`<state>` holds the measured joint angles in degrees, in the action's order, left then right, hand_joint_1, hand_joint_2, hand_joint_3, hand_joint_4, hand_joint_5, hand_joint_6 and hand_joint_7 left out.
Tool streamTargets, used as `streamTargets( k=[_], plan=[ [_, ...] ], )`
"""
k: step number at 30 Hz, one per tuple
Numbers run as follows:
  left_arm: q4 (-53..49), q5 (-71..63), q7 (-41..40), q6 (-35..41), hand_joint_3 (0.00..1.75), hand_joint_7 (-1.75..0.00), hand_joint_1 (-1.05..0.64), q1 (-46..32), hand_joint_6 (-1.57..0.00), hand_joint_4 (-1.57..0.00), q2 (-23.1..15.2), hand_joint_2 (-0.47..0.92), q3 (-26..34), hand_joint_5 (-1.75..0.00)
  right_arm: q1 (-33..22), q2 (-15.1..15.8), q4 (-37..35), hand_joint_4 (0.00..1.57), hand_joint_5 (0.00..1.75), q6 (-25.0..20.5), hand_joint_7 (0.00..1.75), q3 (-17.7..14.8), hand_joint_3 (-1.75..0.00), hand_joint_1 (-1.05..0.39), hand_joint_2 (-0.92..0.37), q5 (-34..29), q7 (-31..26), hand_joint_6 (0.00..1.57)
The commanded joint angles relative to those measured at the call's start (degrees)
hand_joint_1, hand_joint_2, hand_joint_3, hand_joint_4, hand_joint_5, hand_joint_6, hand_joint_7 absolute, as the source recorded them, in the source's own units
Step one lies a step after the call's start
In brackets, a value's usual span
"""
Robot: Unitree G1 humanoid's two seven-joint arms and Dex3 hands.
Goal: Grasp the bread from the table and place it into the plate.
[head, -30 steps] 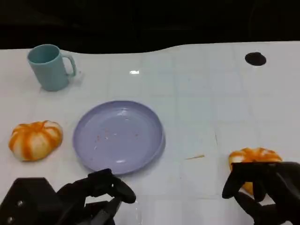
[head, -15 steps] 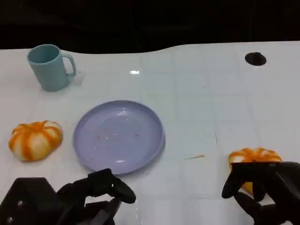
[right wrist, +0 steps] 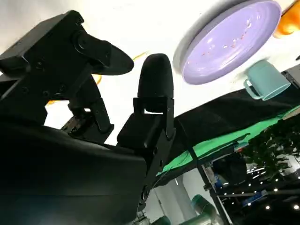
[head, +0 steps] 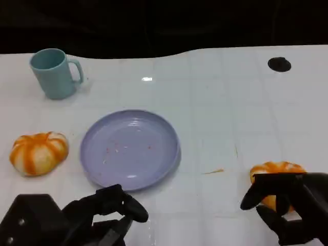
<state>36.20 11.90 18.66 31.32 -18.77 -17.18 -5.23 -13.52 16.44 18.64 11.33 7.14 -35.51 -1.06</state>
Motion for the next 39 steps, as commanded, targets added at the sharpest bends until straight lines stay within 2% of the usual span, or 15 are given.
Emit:
streamTargets(
  k=[1, 4, 7, 9, 11, 14, 17, 20, 25, 39],
  plan=[
    [-0.49, 0.42, 0.66, -0.60, 0.57, -1.60, -0.41, 0.37, -0.48, -0.68, -0.64, 0.92, 0.35, -1.75, -0.52, 0.78, 3.03, 0.83, 1.14, -3.07, 0.52, -1.13, -0.94, -0.23, -0.32, -3.90, 0.06, 1.00],
    [-0.46, 0.21, 0.61, -0.74, 0.56, -1.59, -0.41, 0.37, -0.48, -0.68, -0.70, 0.92, 0.25, -1.75, -0.76, 1.68, 4.45, 0.71, 1.06, -3.98, 0.38, -1.21, -0.80, -0.25, -0.39, -6.47, 0.58, 0.92],
    [-0.49, -0.01, 0.66, -0.94, 0.57, -1.60, -0.41, 0.36, -0.48, -0.67, -0.85, 0.92, 0.17, -1.75, -1.07, 2.88, 6.35, 0.60, 0.76, -5.80, 0.18, -1.27, -0.52, -0.31, -0.55, -9.61, 2.63, 0.81],
    [-0.56, -0.09, 0.66, -1.04, 0.57, -1.60, -0.41, 0.36, -0.48, -0.66, -0.89, 0.92, 0.12, -1.75, -1.21, 3.61, 7.84, 0.58, 0.64, -7.48, 0.10, -1.20, -0.34, -0.34, -0.65, -11.26, 5.02, 0.78],
    [-0.66, -0.08, 0.60, -1.13, 0.57, -1.60, -0.41, 0.39, -0.48, -0.66, -0.81, 0.92, 0.13, -1.75, -1.35, 4.28, 9.79, 0.41, 0.51, -9.69, 0.02, -1.05, -0.17, -0.39, -0.76, -13.10, 8.46, 0.65],
    [-0.62, 0.04, 0.63, -1.08, 0.57, -1.60, -0.41, 0.41, -0.48, -0.66, -0.86, 0.92, 0.21, -1.75, -1.60, 4.42, 12.19, 0.23, 0.42, -12.64, 0.00, -0.48, -0.06, -0.46, -0.83, -16.23, 12.39, 0.48],
    [-0.61, 0.08, 0.55, -0.88, 0.57, -1.59, -0.41, 0.50, -0.48, -0.66, -0.86, 0.92, 0.21, -1.75, -1.66, 4.25, 13.31, 0.08, 0.37, -14.79, 0.00, 0.10, -0.03, -0.50, -0.86, -17.89, 15.63, 0.30],
    [-0.77, 0.07, 0.60, -1.12, 0.57, -1.59, -0.41, 0.57, -0.48, -0.67, -0.78, 0.92, 0.11, -1.75, -1.22, 4.16, 13.33, 0.01, 0.38, -16.70, 0.00, 0.76, -0.01, -0.54, -0.87, -19.27, 18.22, 0.25],
    [-0.51, -0.67, 0.36, -0.85, 0.56, -1.59, -0.42, 0.92, -0.47, -0.66, -1.03, 0.92, -0.57, -1.75, 0.19, 3.97, 11.44, 0.00, 0.37, -18.78, 0.00, 1.36, -0.01, -0.56, -0.87, -19.49, 20.80, 0.25],
    [0.00, -0.22, -0.24, -0.03, 0.57, -1.60, -0.40, 0.97, -0.48, -0.65, -0.11, 0.92, -1.13, -1.75, 9.78, 3.90, -3.59, 0.05, 0.39, -23.09, 0.01, 5.64, -0.02, -0.58, -0.92, -23.31, 19.10, 0.28]
  ],
)
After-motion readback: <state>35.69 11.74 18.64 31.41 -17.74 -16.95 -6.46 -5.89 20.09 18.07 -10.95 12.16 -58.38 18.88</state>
